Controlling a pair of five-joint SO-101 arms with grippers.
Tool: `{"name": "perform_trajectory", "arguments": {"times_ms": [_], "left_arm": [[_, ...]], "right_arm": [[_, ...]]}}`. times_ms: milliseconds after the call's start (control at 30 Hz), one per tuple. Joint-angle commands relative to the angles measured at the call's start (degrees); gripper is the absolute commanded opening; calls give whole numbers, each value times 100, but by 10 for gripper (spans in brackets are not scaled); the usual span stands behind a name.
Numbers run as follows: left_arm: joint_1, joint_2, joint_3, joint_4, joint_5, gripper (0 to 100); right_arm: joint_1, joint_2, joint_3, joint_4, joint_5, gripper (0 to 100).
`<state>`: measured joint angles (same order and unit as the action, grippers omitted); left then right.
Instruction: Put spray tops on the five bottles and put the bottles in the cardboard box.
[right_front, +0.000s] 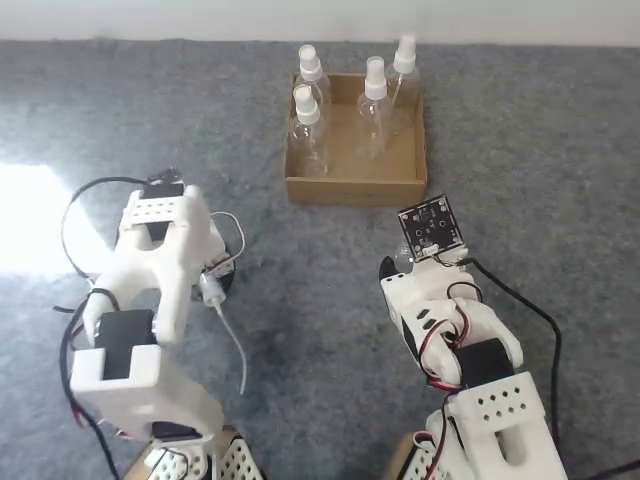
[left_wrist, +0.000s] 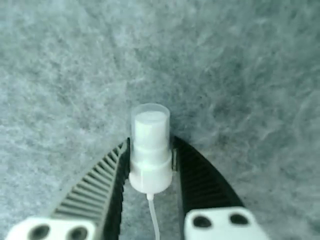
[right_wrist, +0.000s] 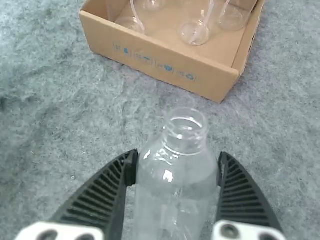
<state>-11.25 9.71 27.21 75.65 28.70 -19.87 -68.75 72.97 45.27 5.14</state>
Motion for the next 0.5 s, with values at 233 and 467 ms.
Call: {"name": "perform_trajectory", "arguments": {"times_ms": [233, 467], "left_arm": [[0, -97, -1042, 976, 44, 21], [-26, -97, -2264, 1908, 35, 19]], "right_arm": [[84, -119, -53, -31, -70, 173], [66, -119, -88, -31, -70, 173]]}}
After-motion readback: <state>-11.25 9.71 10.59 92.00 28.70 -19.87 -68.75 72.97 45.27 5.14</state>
